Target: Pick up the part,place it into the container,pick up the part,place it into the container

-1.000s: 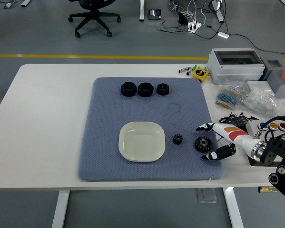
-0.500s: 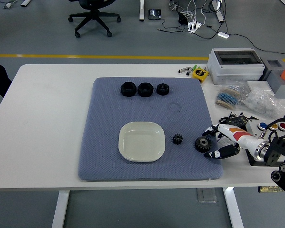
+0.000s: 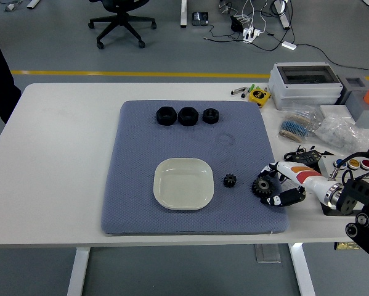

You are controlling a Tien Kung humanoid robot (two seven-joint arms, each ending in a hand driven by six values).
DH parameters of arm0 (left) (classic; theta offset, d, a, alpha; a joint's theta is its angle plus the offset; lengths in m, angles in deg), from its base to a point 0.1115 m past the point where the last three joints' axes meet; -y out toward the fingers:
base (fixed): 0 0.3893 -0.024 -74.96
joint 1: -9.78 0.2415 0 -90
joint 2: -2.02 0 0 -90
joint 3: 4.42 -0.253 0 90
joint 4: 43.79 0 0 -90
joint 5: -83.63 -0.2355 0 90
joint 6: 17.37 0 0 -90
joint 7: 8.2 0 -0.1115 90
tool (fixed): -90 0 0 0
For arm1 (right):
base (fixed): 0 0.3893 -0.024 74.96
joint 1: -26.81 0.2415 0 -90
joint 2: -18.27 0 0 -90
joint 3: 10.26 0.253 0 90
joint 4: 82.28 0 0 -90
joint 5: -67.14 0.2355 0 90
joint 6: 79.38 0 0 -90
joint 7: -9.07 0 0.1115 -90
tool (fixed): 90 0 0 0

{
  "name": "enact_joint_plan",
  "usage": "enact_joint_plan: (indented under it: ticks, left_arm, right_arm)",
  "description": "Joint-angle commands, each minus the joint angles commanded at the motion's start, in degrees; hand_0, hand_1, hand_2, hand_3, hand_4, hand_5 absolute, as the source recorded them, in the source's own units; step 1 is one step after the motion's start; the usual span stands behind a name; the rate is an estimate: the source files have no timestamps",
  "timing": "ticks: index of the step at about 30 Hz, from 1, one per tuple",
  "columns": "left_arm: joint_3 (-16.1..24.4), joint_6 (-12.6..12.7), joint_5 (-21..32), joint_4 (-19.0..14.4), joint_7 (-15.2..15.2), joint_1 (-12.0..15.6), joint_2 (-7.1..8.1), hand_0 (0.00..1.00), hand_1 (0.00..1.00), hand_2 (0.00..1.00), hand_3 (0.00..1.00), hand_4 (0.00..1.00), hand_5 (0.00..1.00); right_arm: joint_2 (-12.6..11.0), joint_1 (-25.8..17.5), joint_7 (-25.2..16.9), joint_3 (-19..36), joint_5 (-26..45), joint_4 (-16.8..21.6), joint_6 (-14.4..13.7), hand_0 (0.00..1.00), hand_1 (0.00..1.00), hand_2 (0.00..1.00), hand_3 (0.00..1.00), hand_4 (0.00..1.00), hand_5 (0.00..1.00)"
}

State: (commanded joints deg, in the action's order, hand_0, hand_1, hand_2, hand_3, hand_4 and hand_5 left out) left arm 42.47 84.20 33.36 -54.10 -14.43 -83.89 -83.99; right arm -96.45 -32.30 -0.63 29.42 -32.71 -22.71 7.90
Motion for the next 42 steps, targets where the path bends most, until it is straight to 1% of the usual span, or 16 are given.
enact_joint_plan:
  ticks: [3, 4, 8, 9, 14, 15, 20, 21, 27, 28, 33, 34, 39, 40, 42]
  left_arm:
    - [0.1, 0.0, -0.2, 0.0, -0.1, 0.0, -0.02, 0.779, 0.723, 0.718, 0.592, 0.658, 0.618]
    - [0.0, 0.0, -0.1, 0.0, -0.1, 0.0, -0.02, 0.779, 0.723, 0.718, 0.592, 0.658, 0.618]
    - [-0.1, 0.0, 0.0, 0.0, -0.1, 0.0, -0.03, 0.779, 0.723, 0.718, 0.592, 0.658, 0.618]
    - [-0.1, 0.0, 0.0, 0.0, -0.1, 0.0, -0.04, 0.779, 0.723, 0.718, 0.591, 0.658, 0.62]
    - [-0.1, 0.0, 0.0, 0.0, -0.1, 0.0, -0.06, 0.779, 0.723, 0.718, 0.591, 0.658, 0.62]
    - [0.0, 0.0, -0.1, 0.0, -0.1, 0.0, -0.07, 0.779, 0.723, 0.718, 0.591, 0.657, 0.619]
    - [-0.2, -0.1, 0.1, 0.0, -0.1, 0.0, -0.07, 0.779, 0.723, 0.718, 0.591, 0.657, 0.619]
    - [-0.2, -0.1, 0.1, 0.0, -0.1, 0.0, -0.07, 0.779, 0.723, 0.717, 0.592, 0.656, 0.616]
    - [-0.6, -0.1, 0.2, 0.0, -0.1, 0.0, -0.02, 0.779, 0.723, 0.717, 0.592, 0.656, 0.616]
    - [-0.7, -0.1, 0.3, 0.0, 0.0, 0.0, -0.02, 0.779, 0.723, 0.716, 0.591, 0.657, 0.62]
    - [-0.6, 0.0, 0.3, 0.0, -0.1, 0.1, -0.06, 0.779, 0.723, 0.716, 0.591, 0.657, 0.62]
    - [-0.6, 0.0, 0.3, 0.0, -0.1, 0.1, -0.05, 0.779, 0.723, 0.716, 0.592, 0.656, 0.617]
    - [-0.6, -0.1, -0.1, 0.0, -0.2, 0.1, -0.04, 0.779, 0.723, 0.716, 0.592, 0.656, 0.617]
    - [-0.7, -0.1, -0.1, 0.0, -0.2, 0.1, -0.05, 0.778, 0.723, 0.717, 0.591, 0.657, 0.618]
    - [-0.8, -0.1, -0.1, 0.0, -0.1, 0.1, -0.05, 0.778, 0.723, 0.717, 0.591, 0.657, 0.618]
  right_arm:
    - [0.0, 0.2, -0.1, -0.2, -0.9, 0.0, -0.5, 0.429, 0.579, 0.658, 0.646, 0.906, 0.333]
    - [0.0, 0.2, -0.2, -0.3, -0.9, 0.0, -0.6, 0.235, 0.391, 0.487, 0.542, 0.826, 0.327]
    - [0.0, 0.1, -0.5, -0.4, 0.2, -0.1, -2.0, 0.235, 0.391, 0.487, 0.542, 0.826, 0.327]
    - [0.1, 0.1, -0.7, -0.5, 0.4, -0.2, -2.5, 0.105, 0.2, 0.347, 0.484, 0.792, 0.434]
    - [0.3, 0.2, -1.2, -1.1, 0.7, -0.9, -3.4, 0.105, 0.2, 0.347, 0.484, 0.792, 0.434]
    - [0.4, 0.2, -1.2, -1.1, 0.7, -1.0, -3.5, 0.049, 0.111, 0.261, 0.458, 0.773, 0.529]
    - [0.5, 0.0, -1.8, -1.4, 0.3, -1.6, -4.6, 0.049, 0.111, 0.261, 0.458, 0.773, 0.529]
    - [0.5, 0.0, -2.0, -1.4, 0.4, -1.6, -4.9, 0.002, 0.039, 0.18, 0.399, 0.776, 0.554]
    - [0.4, -0.3, -2.9, -0.9, 0.8, -0.8, -7.7, 0.002, 0.039, 0.18, 0.399, 0.776, 0.554]
    - [0.4, -0.3, -3.0, -0.9, 0.8, -0.8, -8.0, 0.002, 0.002, 0.133, 0.36, 0.795, 0.534]
    - [0.4, -0.4, -3.5, -0.3, 0.1, 0.1, -9.9, 0.002, 0.002, 0.133, 0.36, 0.795, 0.534]
    - [0.4, -0.4, -3.5, -0.2, 0.1, 0.4, -10.1, 0.002, 0.002, 0.115, 0.353, 0.818, 0.518]
    - [0.5, -0.1, -3.2, -0.3, -0.3, 1.3, -9.8, 0.002, 0.002, 0.115, 0.353, 0.818, 0.518]
    - [0.6, -0.1, -3.1, -0.4, -0.7, 1.3, -9.8, 0.002, 0.002, 0.116, 0.365, 0.827, 0.517]
    - [0.6, -0.2, -2.8, -0.3, -1.6, 1.5, -10.1, 0.002, 0.002, 0.116, 0.365, 0.827, 0.517]
